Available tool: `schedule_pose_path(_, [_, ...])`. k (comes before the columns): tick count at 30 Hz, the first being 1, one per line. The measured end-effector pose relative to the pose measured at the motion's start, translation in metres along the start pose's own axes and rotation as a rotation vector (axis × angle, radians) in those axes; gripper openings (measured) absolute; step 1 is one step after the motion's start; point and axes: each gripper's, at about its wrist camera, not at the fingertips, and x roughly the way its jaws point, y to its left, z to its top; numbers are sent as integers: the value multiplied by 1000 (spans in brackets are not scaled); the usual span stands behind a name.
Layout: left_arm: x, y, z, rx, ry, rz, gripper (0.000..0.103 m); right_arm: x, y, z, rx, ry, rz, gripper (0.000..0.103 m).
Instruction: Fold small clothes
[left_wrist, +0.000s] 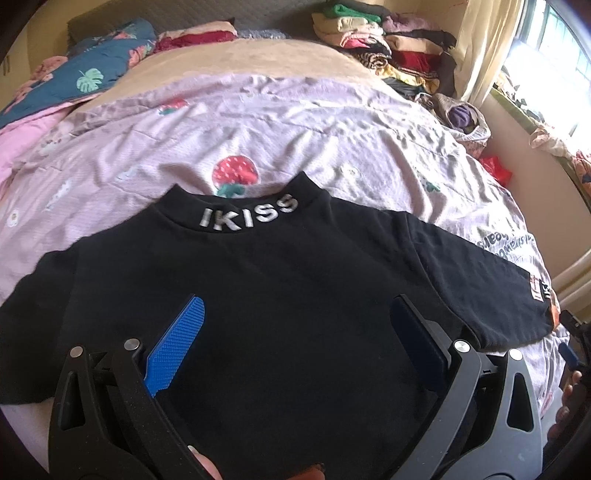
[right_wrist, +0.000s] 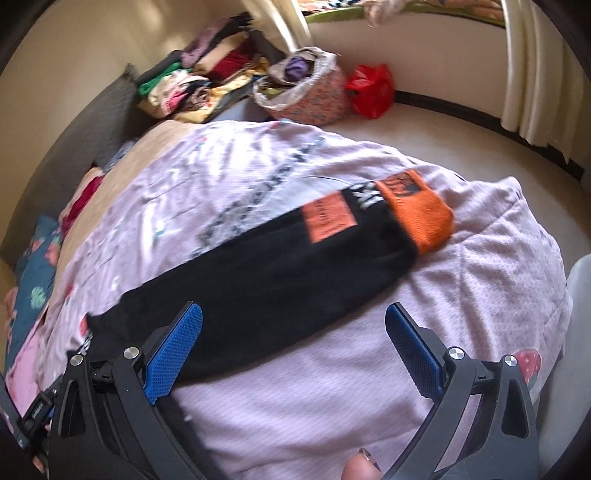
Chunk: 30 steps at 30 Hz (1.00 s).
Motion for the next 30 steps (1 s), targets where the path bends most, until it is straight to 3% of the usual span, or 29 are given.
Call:
schedule_pose_path(6, [21,-11,2,7,28,-4,95,32,-38,14,141,48,76,99])
schedule_pose_path(12, [45,-18,8,23,60,23,95,55,-58,30,224,34,81,98])
schedule_pose_path(15, [48,-16,7,15,64,23,95,60,-67,38,264,-1,96,77])
schedule_pose_path(17, [44,-16,5,17,54,22,95,60,-73,39,289,-20,117,56])
schedule_pose_path(19, [38,-17,4,26,40,24,95,57,-79,39,303,-34,139,25])
schedule_pose_path(20, [35,-16,4,26,34,19,95,53,-81,38,307,-46,166,19])
schedule_pose_path(30, [-11,-10,1,-5,-34,-49,95,-9,-36,37,158,-177,308,13])
